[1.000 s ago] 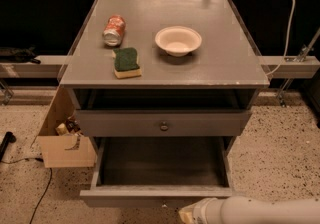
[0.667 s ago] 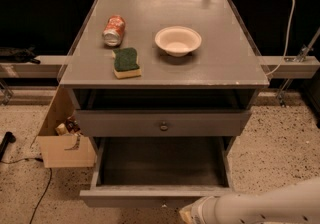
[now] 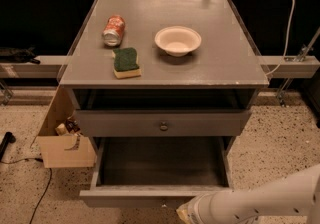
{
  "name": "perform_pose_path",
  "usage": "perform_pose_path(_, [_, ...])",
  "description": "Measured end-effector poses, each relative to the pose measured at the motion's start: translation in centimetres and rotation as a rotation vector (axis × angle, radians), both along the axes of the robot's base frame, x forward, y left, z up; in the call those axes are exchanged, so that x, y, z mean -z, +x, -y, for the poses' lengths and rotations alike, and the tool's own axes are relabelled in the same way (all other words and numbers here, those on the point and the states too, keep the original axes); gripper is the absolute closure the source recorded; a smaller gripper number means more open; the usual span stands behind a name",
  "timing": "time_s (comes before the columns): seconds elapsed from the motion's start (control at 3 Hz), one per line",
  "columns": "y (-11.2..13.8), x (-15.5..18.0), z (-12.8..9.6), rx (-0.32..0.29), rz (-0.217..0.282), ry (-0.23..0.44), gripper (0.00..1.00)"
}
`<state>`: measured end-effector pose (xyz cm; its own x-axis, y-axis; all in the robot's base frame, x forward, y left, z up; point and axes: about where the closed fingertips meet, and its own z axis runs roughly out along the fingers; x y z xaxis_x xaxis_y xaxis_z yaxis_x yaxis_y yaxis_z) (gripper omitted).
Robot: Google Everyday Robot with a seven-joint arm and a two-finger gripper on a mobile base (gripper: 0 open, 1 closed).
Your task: Close middle drawer
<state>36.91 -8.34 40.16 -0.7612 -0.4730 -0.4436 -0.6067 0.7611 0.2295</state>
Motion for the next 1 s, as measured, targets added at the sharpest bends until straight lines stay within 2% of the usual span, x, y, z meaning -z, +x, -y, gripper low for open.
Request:
perform_pose_path(0.33, [0.0,0.0,0.0,0.0,0.0,0.0,0.82])
perform_pose_path(0.67, [0.0,0.0,0.0,0.0,0.0,0.0,0.59])
perform_pose_path(1.0, [1.1,-0.3,-0.3,0.019,-0.004,0.002,0.36])
